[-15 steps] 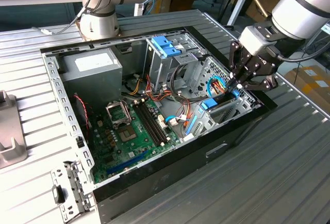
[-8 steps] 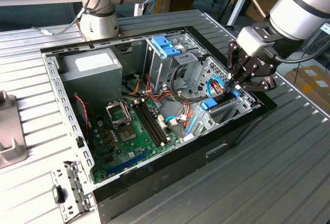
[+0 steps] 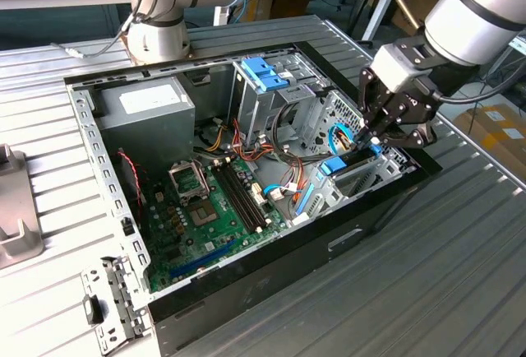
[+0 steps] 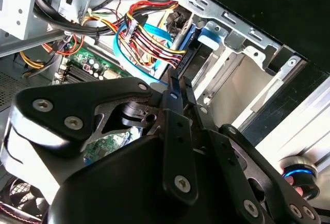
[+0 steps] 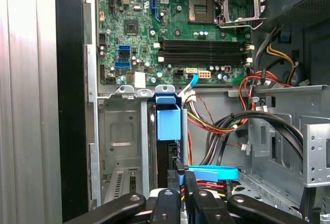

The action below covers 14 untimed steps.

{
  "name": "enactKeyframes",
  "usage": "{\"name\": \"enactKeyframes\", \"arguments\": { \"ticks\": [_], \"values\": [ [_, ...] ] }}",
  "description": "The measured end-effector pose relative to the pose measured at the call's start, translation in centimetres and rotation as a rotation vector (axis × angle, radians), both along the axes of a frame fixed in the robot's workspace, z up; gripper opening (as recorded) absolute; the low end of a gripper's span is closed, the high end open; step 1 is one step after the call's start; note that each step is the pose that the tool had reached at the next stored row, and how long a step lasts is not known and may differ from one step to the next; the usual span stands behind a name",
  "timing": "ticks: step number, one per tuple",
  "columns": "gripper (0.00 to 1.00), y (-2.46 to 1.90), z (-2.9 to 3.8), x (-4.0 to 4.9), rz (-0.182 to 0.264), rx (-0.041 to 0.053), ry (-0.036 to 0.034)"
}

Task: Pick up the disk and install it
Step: 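Insert the second disk wire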

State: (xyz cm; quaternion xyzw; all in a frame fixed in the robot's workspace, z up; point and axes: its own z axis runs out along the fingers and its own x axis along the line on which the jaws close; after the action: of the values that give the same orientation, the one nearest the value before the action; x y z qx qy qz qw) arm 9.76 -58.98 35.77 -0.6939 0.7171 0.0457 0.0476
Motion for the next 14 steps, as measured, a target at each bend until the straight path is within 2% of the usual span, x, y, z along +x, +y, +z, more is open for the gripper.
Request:
{"name": "enactKeyframes", "arguments": {
  "ticks": [1,2,7,11,14],
  "values": [
    [0.16,0.0,-0.01,0.0,0.0,0.0,-0.0121],
    [0.16,0.0,-0.01,0.0,0.0,-0.0001,-0.0179],
    [0.16,0.0,0.0,-0.1,0.0,0.0002,-0.0199],
    [0.16,-0.02,-0.01,-1.22,0.0,0.0036,-0.0199],
    [0.16,-0.02,-0.07,-1.71,-0.001,0.0086,-0.0199]
  ]
}}
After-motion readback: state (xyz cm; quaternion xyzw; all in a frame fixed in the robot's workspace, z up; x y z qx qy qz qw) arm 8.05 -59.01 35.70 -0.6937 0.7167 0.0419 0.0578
